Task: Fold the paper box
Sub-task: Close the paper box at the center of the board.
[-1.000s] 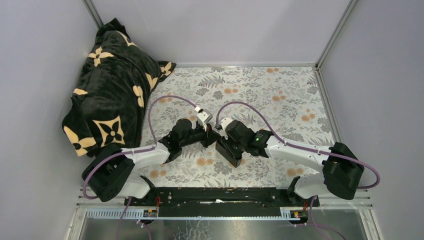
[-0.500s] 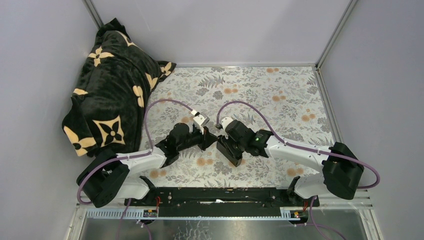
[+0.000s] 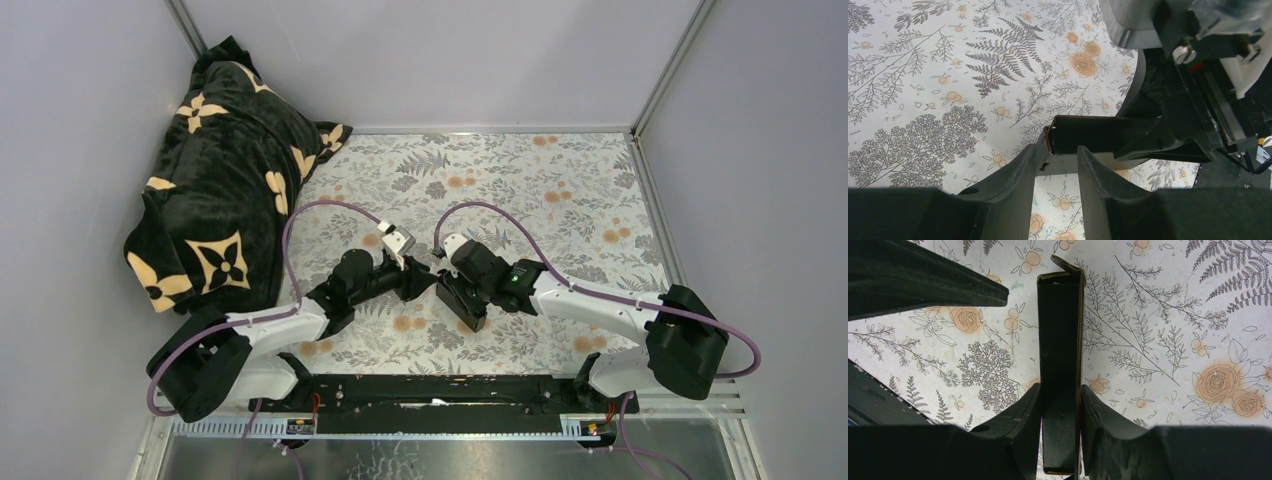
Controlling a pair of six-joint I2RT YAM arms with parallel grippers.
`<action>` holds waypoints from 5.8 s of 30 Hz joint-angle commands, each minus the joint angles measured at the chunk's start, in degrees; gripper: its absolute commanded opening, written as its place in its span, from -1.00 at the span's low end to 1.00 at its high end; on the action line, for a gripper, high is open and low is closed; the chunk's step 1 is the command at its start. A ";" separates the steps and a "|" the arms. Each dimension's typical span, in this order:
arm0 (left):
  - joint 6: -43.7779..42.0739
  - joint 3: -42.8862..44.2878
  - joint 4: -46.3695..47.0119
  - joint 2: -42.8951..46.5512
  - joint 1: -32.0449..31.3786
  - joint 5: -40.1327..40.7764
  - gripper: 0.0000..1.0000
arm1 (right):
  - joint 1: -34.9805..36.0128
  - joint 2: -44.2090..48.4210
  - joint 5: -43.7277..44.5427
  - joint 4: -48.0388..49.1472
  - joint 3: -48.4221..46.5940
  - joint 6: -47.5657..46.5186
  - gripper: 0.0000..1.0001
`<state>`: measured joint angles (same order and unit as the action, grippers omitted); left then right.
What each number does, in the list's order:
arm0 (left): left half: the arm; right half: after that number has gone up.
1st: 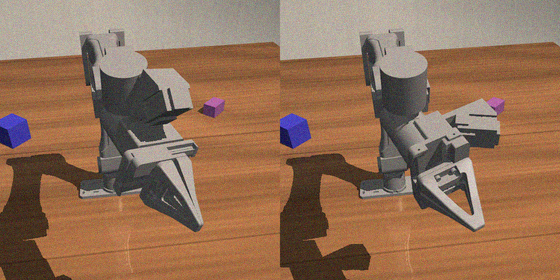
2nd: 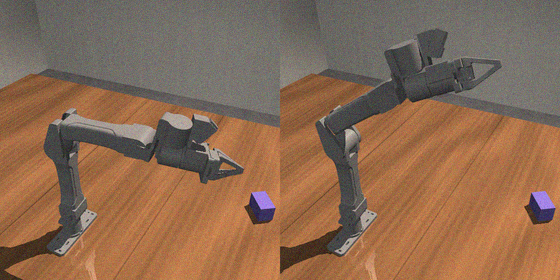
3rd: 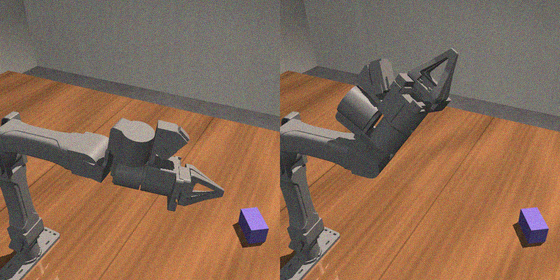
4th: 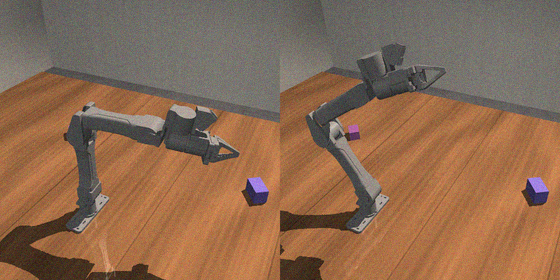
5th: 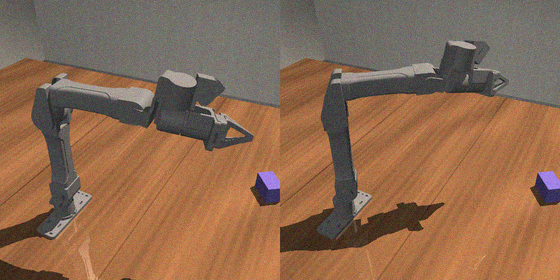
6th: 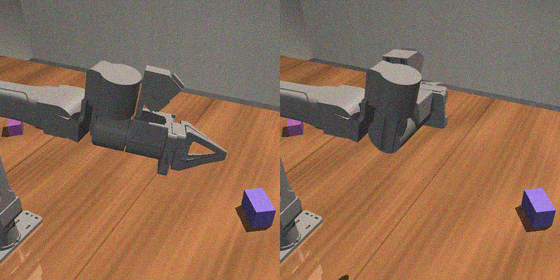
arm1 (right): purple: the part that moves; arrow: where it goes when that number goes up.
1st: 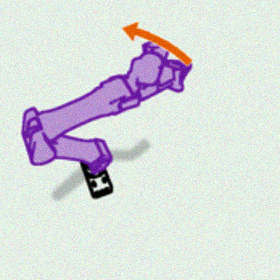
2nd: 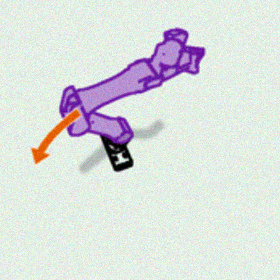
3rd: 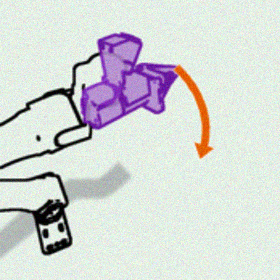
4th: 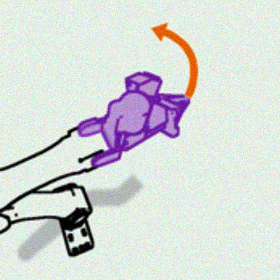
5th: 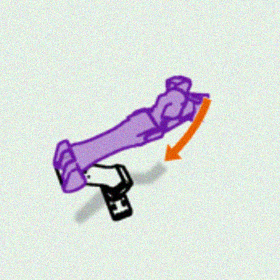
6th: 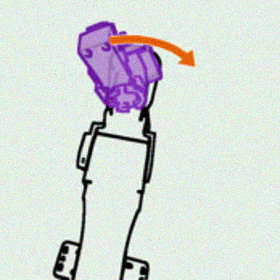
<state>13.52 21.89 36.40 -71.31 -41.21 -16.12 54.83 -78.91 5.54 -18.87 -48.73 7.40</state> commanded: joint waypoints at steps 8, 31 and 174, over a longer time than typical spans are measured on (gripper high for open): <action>-1.47 -0.89 12.01 -6.31 0.50 -2.69 -0.23 | 1.10 1.78 -2.18 -1.24 -0.28 0.02 -0.71; -1.87 -0.67 11.68 -5.83 2.73 -5.76 -0.36 | 3.97 2.71 -1.75 -3.00 -0.05 0.86 -0.71; 3.11 -8.71 13.00 -3.66 -10.51 14.50 -0.85 | 5.03 0.95 3.08 -2.49 0.31 4.09 -0.72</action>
<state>16.32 14.61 48.62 -73.91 -51.03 -2.35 59.64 -77.84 6.37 -20.99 -48.34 10.52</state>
